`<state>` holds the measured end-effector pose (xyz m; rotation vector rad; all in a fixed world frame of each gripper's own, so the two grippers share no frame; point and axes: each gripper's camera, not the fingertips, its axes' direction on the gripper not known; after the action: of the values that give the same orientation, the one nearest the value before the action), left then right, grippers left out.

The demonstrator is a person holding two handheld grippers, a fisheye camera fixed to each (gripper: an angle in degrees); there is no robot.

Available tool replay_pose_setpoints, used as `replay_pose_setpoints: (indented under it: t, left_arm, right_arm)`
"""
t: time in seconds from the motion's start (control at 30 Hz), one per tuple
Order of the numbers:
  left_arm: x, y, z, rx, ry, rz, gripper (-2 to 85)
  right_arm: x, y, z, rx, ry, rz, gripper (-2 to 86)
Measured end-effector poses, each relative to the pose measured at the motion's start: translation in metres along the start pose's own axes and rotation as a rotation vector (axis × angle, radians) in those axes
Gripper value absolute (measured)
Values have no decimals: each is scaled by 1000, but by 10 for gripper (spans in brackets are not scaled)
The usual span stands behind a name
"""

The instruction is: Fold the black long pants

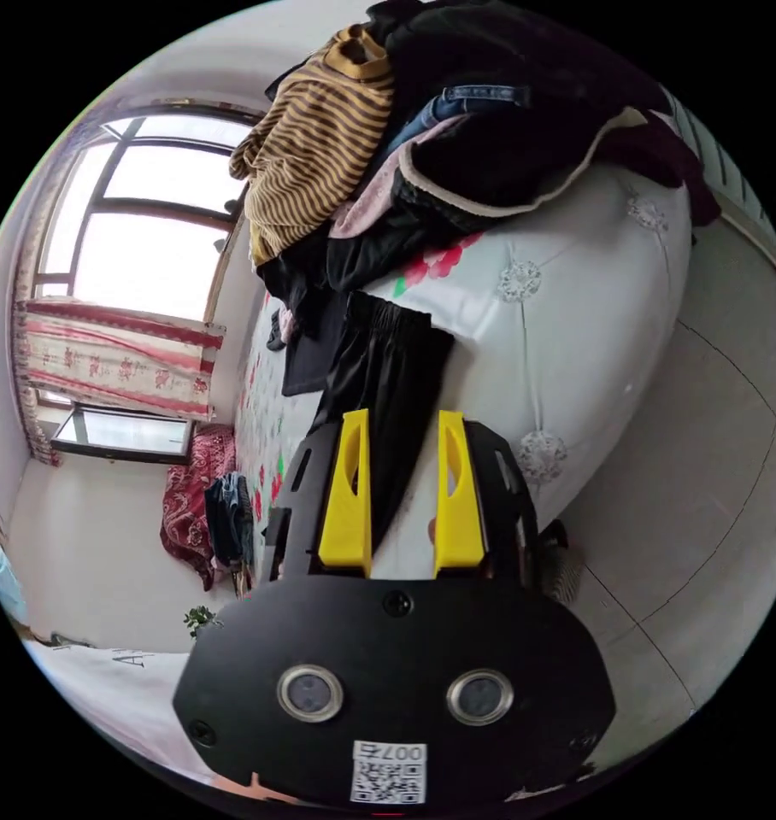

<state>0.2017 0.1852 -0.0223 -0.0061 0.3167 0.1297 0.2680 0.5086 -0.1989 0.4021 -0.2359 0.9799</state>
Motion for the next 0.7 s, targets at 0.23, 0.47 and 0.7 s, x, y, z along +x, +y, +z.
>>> replay_pose_setpoints:
  t: [0.23,0.47,0.7]
  left_arm:
    - [-73,57,-49,178,36,-333,51]
    - [-140,114,-95,392,80,-630,62]
    - [-223,121,-111,493,112,-743,87]
  right_arm:
    - [1,-29,25,4,-8,106,29]
    - [-160,-44,41,-64,23,-400,0]
    - [-379,99,117,-303,12,-1240,-1]
